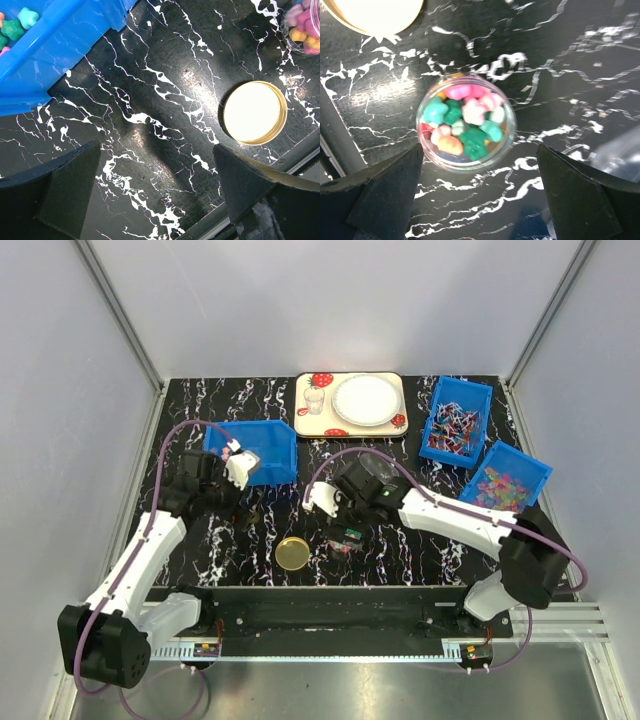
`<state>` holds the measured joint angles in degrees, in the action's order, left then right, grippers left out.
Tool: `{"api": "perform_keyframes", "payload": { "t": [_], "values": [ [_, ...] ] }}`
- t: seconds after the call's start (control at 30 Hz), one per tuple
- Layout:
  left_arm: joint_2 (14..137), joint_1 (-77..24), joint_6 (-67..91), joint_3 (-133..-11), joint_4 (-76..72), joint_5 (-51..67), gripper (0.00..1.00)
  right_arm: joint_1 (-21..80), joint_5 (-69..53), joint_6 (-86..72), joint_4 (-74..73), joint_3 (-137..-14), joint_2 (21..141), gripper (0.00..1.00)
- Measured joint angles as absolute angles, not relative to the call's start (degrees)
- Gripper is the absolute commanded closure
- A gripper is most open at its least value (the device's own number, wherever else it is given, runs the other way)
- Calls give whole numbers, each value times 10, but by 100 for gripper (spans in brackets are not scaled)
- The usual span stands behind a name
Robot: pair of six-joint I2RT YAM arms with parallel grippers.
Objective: Pack the candies
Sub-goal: Adjust the packing bottle at the center of the board, then pick up the bottle lid at the center of the board.
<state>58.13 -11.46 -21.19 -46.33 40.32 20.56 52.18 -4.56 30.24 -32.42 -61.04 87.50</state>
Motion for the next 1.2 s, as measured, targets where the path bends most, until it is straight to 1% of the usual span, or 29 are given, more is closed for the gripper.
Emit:
{"api": "perform_keyframes", "payload": {
  "t": [0.2,0.33,0.57,0.73,0.77,0.8,0.87,0.9,0.97,1.03,1.2],
  "values": [
    [581,-116,-224,-463,411,212,1,522,-30,308,-322,-611,830,0],
    [582,-135,-241,-464,422,215,1,517,-12,313,-324,-611,806,0],
    [639,-224,-261,-487,436,207,1,451,3,310,-314,-615,738,3],
    [684,-293,-264,-491,429,178,2,400,15,305,-299,-614,694,3],
    [692,-304,-264,-491,427,171,3,387,17,304,-295,-614,683,4],
    [701,-316,-264,-492,424,165,7,374,20,303,-293,-613,672,4],
    [722,-335,-264,-492,419,151,12,351,22,302,-289,-612,649,4],
    [732,-345,-263,-492,418,145,17,337,24,301,-285,-610,633,4],
    [751,-360,-262,-492,415,133,24,314,23,299,-281,-608,604,4],
    [762,-376,-259,-492,407,119,27,298,22,296,-280,-606,580,4],
    [764,-415,-257,-486,379,92,30,262,8,286,-275,-603,535,4]
  ]
}}
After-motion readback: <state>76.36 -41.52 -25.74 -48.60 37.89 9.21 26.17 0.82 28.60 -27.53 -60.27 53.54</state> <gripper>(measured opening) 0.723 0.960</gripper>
